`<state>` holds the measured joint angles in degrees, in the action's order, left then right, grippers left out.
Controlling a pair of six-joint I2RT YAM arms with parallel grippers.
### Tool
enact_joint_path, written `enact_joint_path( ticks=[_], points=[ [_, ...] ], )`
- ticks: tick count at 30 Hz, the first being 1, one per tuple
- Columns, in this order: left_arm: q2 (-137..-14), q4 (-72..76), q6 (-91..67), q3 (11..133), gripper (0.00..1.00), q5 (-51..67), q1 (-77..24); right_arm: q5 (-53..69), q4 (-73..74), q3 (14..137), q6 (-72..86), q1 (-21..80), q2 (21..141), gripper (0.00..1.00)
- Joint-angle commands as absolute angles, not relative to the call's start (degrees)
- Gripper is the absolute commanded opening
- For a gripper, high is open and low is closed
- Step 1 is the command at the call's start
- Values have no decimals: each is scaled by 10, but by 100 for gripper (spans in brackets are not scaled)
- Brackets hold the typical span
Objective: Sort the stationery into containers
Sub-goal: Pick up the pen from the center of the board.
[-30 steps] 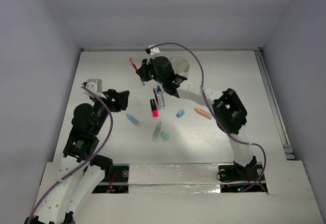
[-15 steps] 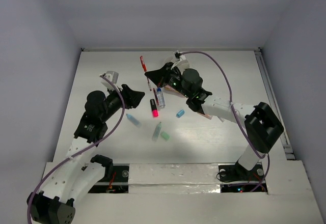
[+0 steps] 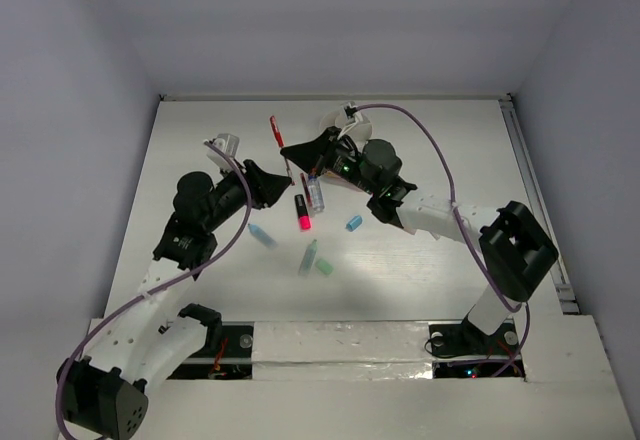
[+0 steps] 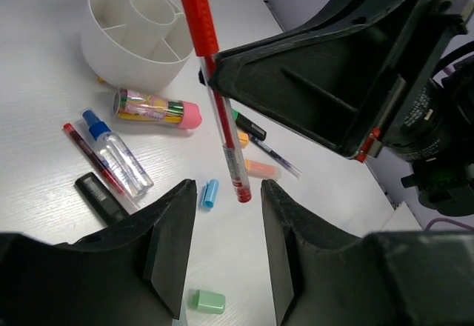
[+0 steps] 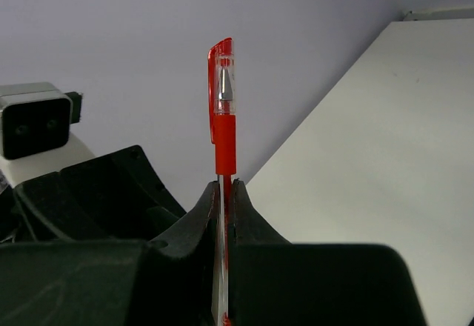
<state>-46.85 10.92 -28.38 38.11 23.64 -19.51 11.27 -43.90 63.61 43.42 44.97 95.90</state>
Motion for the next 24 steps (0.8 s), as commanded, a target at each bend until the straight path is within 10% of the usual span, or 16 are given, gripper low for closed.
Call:
enact_joint_path(
  ticks=[1, 11, 17, 20, 24],
  points=[
    [-475, 145, -289, 385, 36, 241, -198, 138, -486, 635, 448, 448, 932, 0],
    [-489, 188, -301, 376, 33, 258, -208, 193, -504, 633, 483, 454, 940, 0],
    [-501, 183, -309, 374, 0, 244, -214, 214, -522, 621, 499, 454, 944, 0],
    [-499, 176, -308, 376, 0, 235, -214, 219, -522, 613, 503, 454, 940, 0],
    [-490, 131, -285, 402, 0, 224, -214, 234, -467, 623, 470, 454, 913, 42]
  ],
)
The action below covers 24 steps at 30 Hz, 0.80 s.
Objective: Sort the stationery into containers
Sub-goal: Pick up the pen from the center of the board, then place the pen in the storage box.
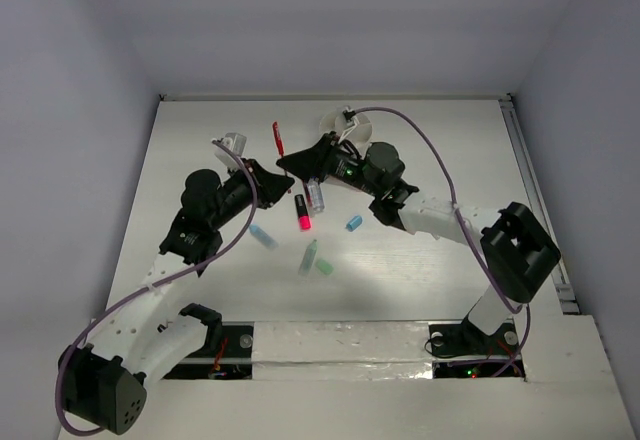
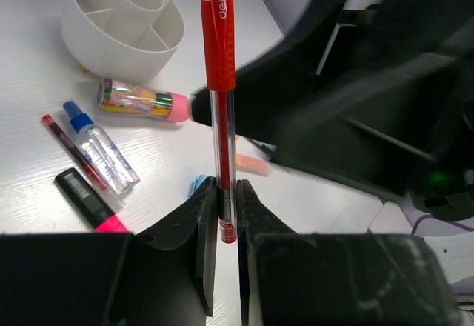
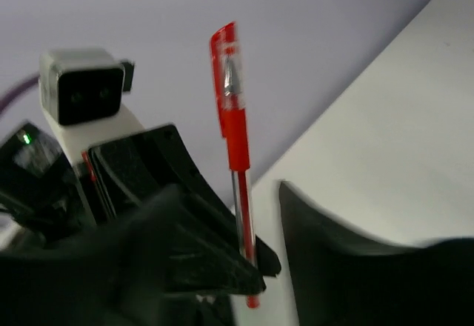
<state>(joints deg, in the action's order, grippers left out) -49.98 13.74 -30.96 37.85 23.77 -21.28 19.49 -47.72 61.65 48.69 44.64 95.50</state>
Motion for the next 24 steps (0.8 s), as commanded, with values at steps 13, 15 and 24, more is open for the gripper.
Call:
enact_joint_path(
  ticks=[13, 15, 24],
  points=[
    [-530, -21, -128, 473, 0, 283, -225, 208, -113, 741, 243, 432, 819, 100],
    [-542, -23, -112, 481, 0, 302, -230, 214, -57, 768, 220, 427, 830, 100],
    [-581, 25, -98, 509, 0, 395, -247, 177, 43, 853, 178, 404, 874, 100]
  ],
)
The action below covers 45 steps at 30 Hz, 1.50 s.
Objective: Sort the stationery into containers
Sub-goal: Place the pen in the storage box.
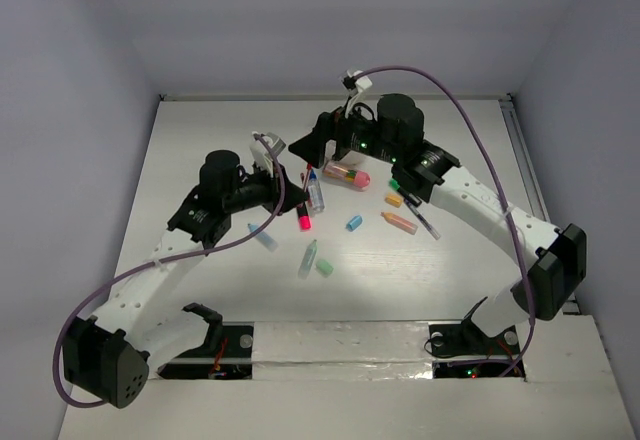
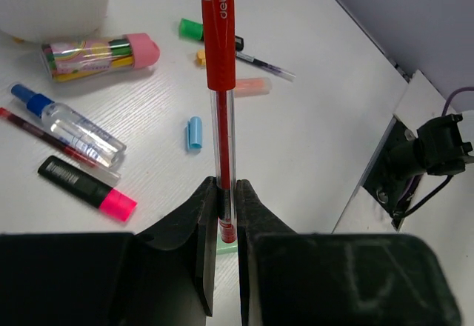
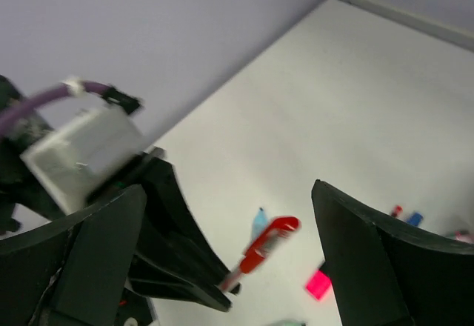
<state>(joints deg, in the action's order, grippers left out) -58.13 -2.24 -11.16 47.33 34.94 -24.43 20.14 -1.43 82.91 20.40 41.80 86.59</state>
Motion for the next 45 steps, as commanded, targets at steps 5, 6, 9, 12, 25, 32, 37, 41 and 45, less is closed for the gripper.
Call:
enact_joint_path(
  ticks=[5, 6, 9, 12, 25, 32, 37, 41, 45],
  points=[
    [-583, 45, -106, 512, 0, 404, -247, 189, 44, 838, 181, 399, 865, 100],
    [-582, 47, -107, 513, 0, 403, -247, 188, 42, 834, 181, 399, 864, 100],
    [-581, 55, -110, 510, 0, 409, -247, 210, 26, 822, 185, 399, 864, 99],
    [-583, 57, -112, 509, 0, 413, -247, 247, 6, 809, 203, 399, 867, 93],
    [-584, 58, -114, 506, 0, 416, -247, 258, -51, 775, 235, 399, 858, 56],
    [-583, 60, -113, 503, 0, 412, -247, 236, -65, 761, 237, 399, 851, 15],
    [-586, 60, -112, 501, 13, 400, -247, 198, -79, 758, 234, 394, 842, 0],
    [-584, 55, -108, 500, 70, 379, -247, 147, -80, 762, 224, 386, 847, 0],
    [-569, 43, -95, 496, 99, 340, -247, 85, -100, 756, 223, 348, 850, 0]
  ],
)
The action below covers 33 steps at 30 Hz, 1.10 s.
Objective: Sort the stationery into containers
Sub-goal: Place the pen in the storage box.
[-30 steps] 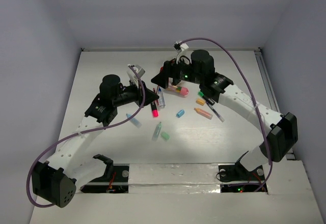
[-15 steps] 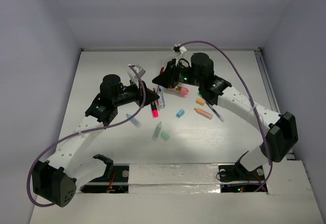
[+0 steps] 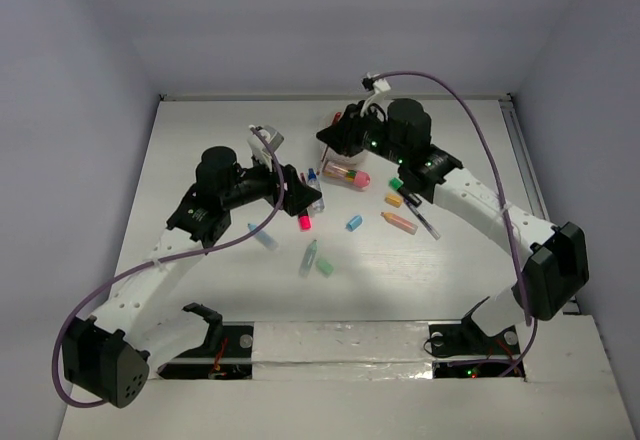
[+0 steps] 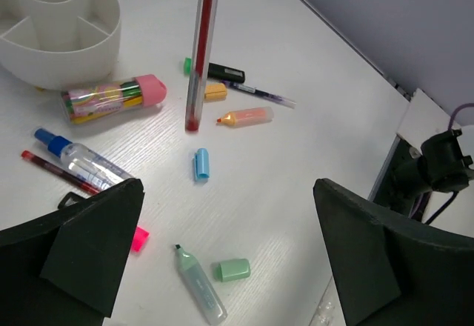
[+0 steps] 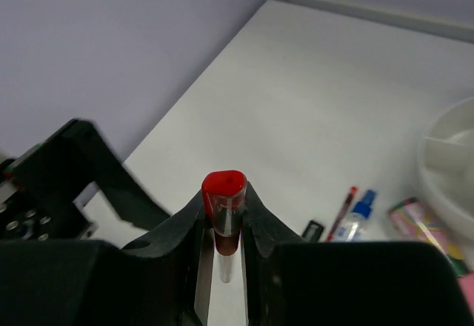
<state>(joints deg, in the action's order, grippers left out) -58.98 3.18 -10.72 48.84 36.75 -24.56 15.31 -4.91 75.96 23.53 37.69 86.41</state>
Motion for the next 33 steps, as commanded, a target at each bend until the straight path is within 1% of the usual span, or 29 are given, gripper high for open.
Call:
enact_joint_path(
  ticks=[1, 4, 8, 9, 16, 20, 26, 33],
  points=[
    [-560, 42, -92, 494, 99, 320, -247, 73, -109, 748, 228, 325, 852, 0],
    [-545, 37, -90, 490, 99, 285, -247, 38, -137, 735, 246, 286, 863, 0],
    [-537, 24, -87, 490, 99, 234, -247, -46, -156, 741, 239, 246, 916, 0],
    [-535, 20, -87, 490, 99, 230, -247, -69, -160, 746, 236, 237, 945, 0],
    [-522, 23, -87, 485, 99, 236, -247, -104, -165, 815, 237, 213, 1055, 0],
    [-520, 28, -91, 481, 99, 252, -247, -118, -166, 839, 240, 207, 1084, 0],
    [-521, 29, -92, 480, 99, 257, -247, -118, -171, 839, 241, 207, 1086, 0],
    [-523, 30, -93, 480, 99, 257, -247, -117, -165, 802, 235, 207, 1036, 0]
  ],
)
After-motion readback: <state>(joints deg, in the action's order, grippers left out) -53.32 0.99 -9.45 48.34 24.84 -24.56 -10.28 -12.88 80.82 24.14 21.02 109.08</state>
